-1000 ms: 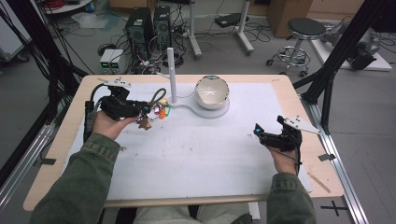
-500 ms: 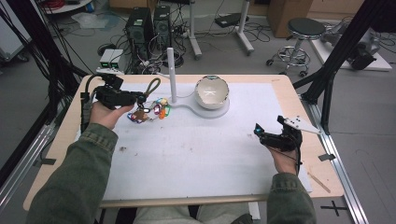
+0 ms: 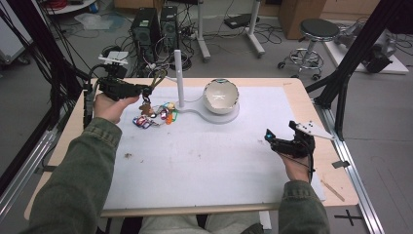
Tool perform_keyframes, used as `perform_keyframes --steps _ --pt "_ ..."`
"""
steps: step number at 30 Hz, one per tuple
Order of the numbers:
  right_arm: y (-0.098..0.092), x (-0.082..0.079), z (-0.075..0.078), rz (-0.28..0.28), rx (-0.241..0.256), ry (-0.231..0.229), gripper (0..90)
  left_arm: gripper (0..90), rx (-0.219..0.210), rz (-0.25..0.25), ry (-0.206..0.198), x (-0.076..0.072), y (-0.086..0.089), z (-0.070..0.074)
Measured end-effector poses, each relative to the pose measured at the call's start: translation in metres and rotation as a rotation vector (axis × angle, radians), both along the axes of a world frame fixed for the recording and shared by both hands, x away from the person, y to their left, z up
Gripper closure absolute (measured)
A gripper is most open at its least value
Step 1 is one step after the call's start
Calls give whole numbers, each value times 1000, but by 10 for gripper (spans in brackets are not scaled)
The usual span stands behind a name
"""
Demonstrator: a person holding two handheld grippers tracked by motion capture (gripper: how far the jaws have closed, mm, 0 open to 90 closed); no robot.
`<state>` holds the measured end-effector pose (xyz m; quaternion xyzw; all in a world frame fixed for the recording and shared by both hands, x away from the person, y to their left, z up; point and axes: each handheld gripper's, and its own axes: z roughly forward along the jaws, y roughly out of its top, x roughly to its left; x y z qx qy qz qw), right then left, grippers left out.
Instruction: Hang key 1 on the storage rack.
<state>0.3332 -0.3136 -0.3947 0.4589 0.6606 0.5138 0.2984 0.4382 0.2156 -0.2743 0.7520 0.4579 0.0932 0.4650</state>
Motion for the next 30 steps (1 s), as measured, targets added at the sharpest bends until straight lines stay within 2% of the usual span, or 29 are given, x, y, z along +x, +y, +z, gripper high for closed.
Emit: perform_keyframes --steps 2,5,12,15,17,22,30 --pt "0 0 0 -1 4 0 7 713 14 13 7 5 1 0" --pt "0 0 0 -1 2 0 7 713 7 31 22 12 4 -2" --pt "0 0 0 -5 -1 6 8 713 -77 82 45 22 11 -6" --pt "0 1 0 -7 -1 8 7 713 -100 83 52 25 10 -7" --pt "0 1 -1 -6 -3 7 8 712 -99 87 58 26 8 -9" --pt "0 0 -1 -4 -9 11 8 713 -138 75 95 34 4 -16" --pt "0 0 -1 -4 -14 10 8 712 -135 88 116 42 -3 -25"
